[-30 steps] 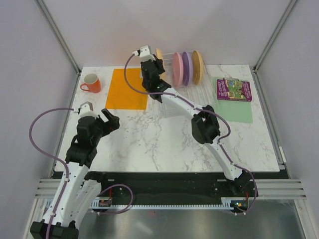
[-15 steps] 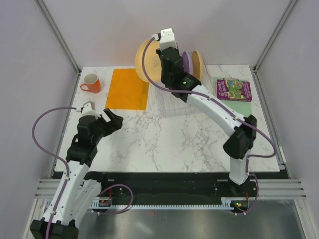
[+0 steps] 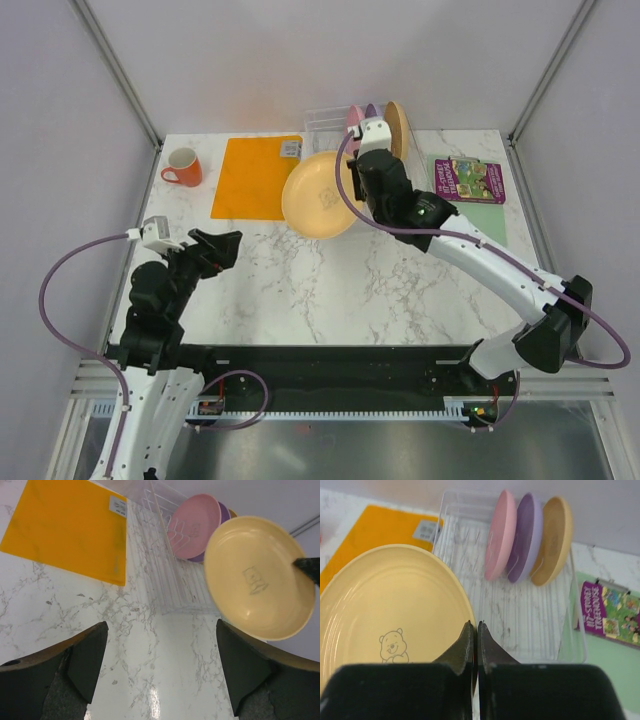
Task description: Unload the plates from the dish rack
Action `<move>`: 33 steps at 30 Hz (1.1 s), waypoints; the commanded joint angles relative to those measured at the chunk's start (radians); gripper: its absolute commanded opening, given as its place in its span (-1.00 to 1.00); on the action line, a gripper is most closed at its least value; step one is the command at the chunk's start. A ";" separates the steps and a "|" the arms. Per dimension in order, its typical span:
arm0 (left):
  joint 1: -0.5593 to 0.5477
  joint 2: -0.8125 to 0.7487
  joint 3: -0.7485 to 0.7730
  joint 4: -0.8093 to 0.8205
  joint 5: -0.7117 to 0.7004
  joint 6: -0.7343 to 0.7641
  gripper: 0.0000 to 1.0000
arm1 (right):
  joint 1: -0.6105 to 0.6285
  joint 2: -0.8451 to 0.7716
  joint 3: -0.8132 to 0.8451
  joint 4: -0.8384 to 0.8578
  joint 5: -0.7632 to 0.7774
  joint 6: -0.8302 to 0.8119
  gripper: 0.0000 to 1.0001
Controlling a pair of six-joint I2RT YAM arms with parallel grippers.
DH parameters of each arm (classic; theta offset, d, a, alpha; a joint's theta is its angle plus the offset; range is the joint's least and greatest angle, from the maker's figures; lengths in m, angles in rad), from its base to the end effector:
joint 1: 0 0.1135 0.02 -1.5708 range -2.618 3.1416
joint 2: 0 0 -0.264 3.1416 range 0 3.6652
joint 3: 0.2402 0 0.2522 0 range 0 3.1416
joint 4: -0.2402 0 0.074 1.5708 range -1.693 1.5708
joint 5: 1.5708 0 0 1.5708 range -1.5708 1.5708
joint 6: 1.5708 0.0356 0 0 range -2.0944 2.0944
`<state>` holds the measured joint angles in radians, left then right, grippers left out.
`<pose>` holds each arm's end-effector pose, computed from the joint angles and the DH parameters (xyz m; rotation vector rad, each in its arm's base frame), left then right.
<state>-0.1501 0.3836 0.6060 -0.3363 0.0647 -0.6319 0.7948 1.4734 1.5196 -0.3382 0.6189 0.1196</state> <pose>0.1081 -0.0187 0.3124 -0.3631 1.6868 -0.6380 0.2493 0.2246 0.4178 -0.1880 1.7983 0.0728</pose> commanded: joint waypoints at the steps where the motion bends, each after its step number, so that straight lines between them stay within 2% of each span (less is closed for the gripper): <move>1: 0.001 -0.014 -0.017 0.029 0.064 -0.034 0.88 | 0.030 -0.076 -0.114 -0.003 -0.096 0.138 -1.00; 10: 0.001 0.005 -0.156 0.111 0.109 -0.104 0.81 | 0.112 -0.105 -0.298 0.074 -0.169 0.247 -1.00; 21: 0.001 0.069 -0.229 0.224 0.210 -0.186 0.80 | 0.175 -0.047 -0.351 0.221 -0.234 0.311 -1.00; 24: 0.001 0.098 -0.244 0.279 0.299 -0.221 0.71 | 0.176 -0.030 -0.355 0.264 -0.277 0.322 -1.00; 25: 0.001 0.110 -0.252 0.313 0.319 -0.227 0.61 | 0.176 -0.025 -0.357 0.280 -0.287 0.331 -1.00; 26: 0.001 0.133 -0.255 0.328 0.337 -0.233 0.39 | 0.173 -0.019 -0.358 0.283 -0.295 0.336 -1.00; 27: 0.001 0.147 -0.256 0.330 0.362 -0.236 0.08 | 0.173 -0.018 -0.361 0.286 -0.295 0.338 -1.00; 28: 0.001 0.159 -0.252 0.330 0.368 -0.235 -0.56 | 0.176 -0.016 -0.369 0.289 -0.294 0.341 -1.00; 29: 0.001 0.170 -0.247 0.323 0.369 -0.230 -0.95 | 0.175 -0.021 -0.375 0.289 -0.286 0.341 -1.00; 31: 0.001 0.193 -0.223 0.284 0.343 -0.209 -0.96 | 0.175 -0.028 -0.386 0.286 -0.269 0.336 -1.00; 32: 0.001 0.196 -0.209 0.220 0.319 -0.197 -0.95 | 0.175 -0.042 -0.388 0.281 -0.262 0.325 -0.92; 33: 0.001 0.198 -0.177 0.167 0.244 -0.177 -0.95 | 0.175 -0.048 -0.389 0.274 -0.248 0.318 -0.66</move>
<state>-0.1406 0.5667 0.3588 -0.0769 0.3435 -0.8497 0.9592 1.4574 1.1324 -0.1371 0.3645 0.4232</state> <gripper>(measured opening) 0.094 0.030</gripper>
